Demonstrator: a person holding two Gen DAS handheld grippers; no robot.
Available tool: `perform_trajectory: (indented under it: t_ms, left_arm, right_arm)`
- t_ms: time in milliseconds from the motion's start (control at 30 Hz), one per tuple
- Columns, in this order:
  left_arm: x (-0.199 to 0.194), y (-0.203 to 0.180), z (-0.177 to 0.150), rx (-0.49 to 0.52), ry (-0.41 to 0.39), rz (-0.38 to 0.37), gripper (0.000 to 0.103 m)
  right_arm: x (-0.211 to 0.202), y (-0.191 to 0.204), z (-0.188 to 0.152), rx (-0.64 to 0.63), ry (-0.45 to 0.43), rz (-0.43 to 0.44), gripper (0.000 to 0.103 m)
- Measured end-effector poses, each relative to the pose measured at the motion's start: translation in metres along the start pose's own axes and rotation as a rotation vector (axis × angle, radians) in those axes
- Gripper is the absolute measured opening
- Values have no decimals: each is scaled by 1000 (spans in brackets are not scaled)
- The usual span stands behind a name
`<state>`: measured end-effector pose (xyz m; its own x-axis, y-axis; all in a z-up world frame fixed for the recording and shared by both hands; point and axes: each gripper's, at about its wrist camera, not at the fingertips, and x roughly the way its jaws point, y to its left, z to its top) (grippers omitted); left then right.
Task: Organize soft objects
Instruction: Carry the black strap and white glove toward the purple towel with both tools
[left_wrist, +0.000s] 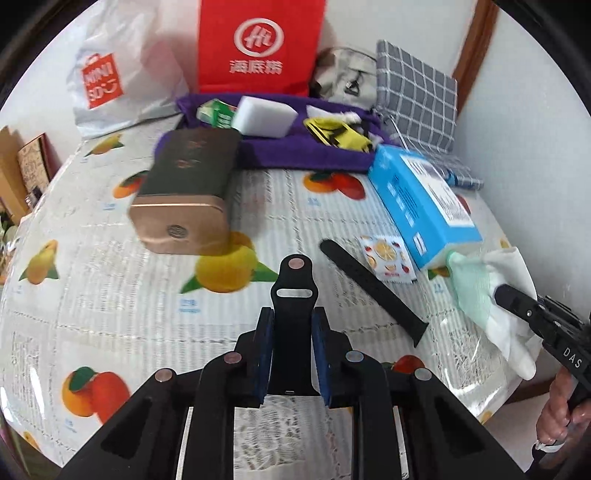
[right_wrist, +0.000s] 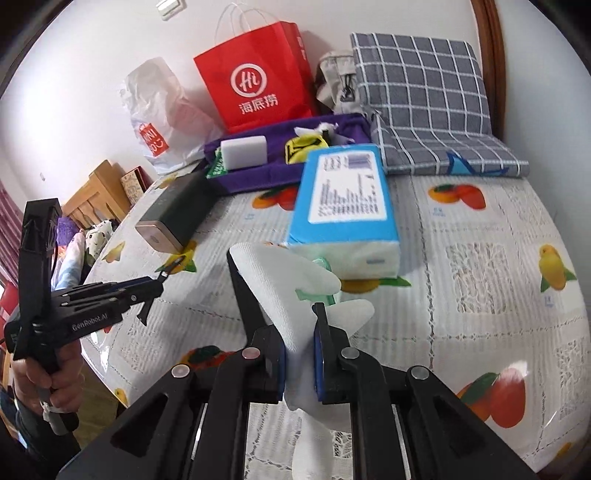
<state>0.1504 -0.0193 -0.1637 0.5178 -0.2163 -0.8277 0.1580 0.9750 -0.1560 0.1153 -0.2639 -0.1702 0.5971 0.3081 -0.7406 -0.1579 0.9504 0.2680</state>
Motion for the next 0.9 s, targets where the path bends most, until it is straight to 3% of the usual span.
perform_trajectory:
  t_ms: [400, 667, 800, 900]
  left_arm:
    - [-23, 52, 15, -109, -58, 43, 20]
    - [-41, 62, 40, -114, -117, 65, 20]
    - [-46, 65, 58, -119, -141, 54, 20]
    - [-45, 66, 70, -120, -151, 60, 20]
  right_arm:
    - [-22, 11, 22, -14, -50, -9, 12]
    - [-26, 15, 48, -19, -74, -17, 12]
    - [-25, 16, 65, -3, -72, 38, 12]
    - [-22, 19, 79, -15, -84, 32, 12]
